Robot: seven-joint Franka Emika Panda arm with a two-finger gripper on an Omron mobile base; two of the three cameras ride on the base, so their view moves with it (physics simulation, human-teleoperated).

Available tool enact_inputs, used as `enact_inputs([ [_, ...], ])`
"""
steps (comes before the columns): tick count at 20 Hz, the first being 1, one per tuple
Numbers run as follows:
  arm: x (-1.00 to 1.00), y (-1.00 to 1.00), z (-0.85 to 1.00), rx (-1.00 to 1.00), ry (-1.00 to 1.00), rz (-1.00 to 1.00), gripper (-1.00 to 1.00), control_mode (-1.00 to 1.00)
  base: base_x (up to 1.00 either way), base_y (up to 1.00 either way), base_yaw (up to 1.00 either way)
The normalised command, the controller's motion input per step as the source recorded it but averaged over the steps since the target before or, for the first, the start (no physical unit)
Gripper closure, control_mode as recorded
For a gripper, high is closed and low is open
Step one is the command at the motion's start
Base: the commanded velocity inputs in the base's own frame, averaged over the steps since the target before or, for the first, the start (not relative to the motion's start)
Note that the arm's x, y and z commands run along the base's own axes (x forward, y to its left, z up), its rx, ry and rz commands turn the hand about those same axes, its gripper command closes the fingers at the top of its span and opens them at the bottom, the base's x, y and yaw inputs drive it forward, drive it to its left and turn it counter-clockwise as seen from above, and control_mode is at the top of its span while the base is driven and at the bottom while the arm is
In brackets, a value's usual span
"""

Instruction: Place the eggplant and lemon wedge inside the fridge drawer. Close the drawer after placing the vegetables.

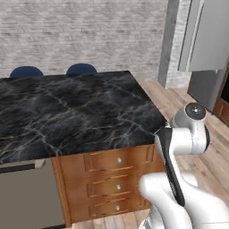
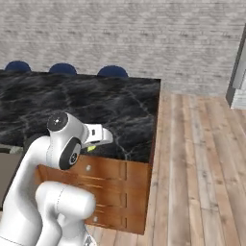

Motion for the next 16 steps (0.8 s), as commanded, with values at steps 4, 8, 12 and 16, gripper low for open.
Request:
enact_inputs([
  [4, 0.0, 0.0, 0.0, 0.0, 0.0, 0.0, 1.0, 1.0, -0.3, -1.0, -0.27],
  [8, 0.0, 0.0, 0.0, 0.0, 0.0, 0.0, 1.0, 1.0, 0.05, -1.0, -0.15],
  [12, 0.0, 0.0, 0.0, 0.0, 0.0, 0.0, 1.0, 1.0, 0.32, -1.0, -0.03],
  [16, 0.0, 0.0, 0.0, 0.0, 0.0, 0.0, 1.0, 1.0, 0.62, -1.0, 0.0],
])
